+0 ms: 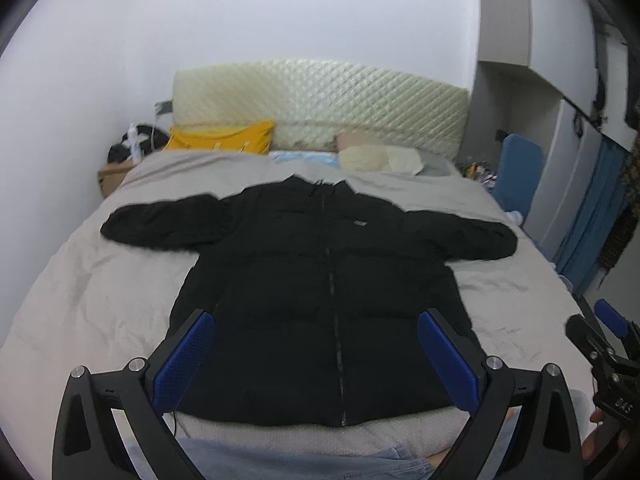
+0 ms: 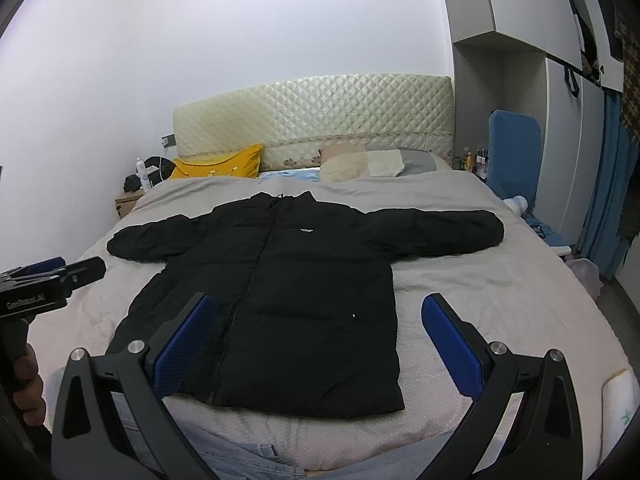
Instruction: Fold large clothes
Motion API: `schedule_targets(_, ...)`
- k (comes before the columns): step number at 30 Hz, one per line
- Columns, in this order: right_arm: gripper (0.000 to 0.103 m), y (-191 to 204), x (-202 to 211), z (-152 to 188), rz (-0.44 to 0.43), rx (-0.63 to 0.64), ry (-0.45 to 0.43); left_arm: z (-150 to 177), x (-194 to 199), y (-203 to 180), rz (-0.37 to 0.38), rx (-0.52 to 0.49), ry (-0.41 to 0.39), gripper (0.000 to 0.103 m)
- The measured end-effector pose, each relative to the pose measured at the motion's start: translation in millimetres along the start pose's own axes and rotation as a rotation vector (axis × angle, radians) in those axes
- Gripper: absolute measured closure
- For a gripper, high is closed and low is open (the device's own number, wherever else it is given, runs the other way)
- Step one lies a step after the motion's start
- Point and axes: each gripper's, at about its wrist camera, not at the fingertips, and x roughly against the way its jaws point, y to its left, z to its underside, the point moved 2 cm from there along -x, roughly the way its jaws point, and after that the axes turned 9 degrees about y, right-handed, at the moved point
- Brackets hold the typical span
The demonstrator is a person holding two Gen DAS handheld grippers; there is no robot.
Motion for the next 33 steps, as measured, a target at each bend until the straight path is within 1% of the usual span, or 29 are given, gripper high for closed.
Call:
schedule_targets(3, 0.000, -1, -4, 1, -0.007, -0.008, 0.009, 1, -7, 0, 0.003, 0.006, 0.020, 0.000)
schedule_targets(10, 0.000, -6, -5, 1, -0.003, -0.010, 0.017, 1, -11, -8, 0.003, -0.009, 0.023, 0.000)
schedule_targets(12, 0.000, -5, -4, 2, 0.001, -0.010, 0.014, 3, -4, 0, 0.003, -0.011, 0.019, 0.000)
schedule_targets(21, 0.000, -2, -2, 5, 0.004, 0.001, 0.018, 7, -1, 5, 0.008, 0.001, 0.015, 0.000)
schedule_targets(29, 0.000, -5, -3, 5, -0.005, -0.002, 0.015, 4, -1, 5, 0.009, -0.007, 0.024, 0.000)
schedule_targets(33, 0.000, -7, -9, 7, 0.015, -0.006, 0.030, 4, 0, 3, 0.018, -0.010, 0.019, 0.000)
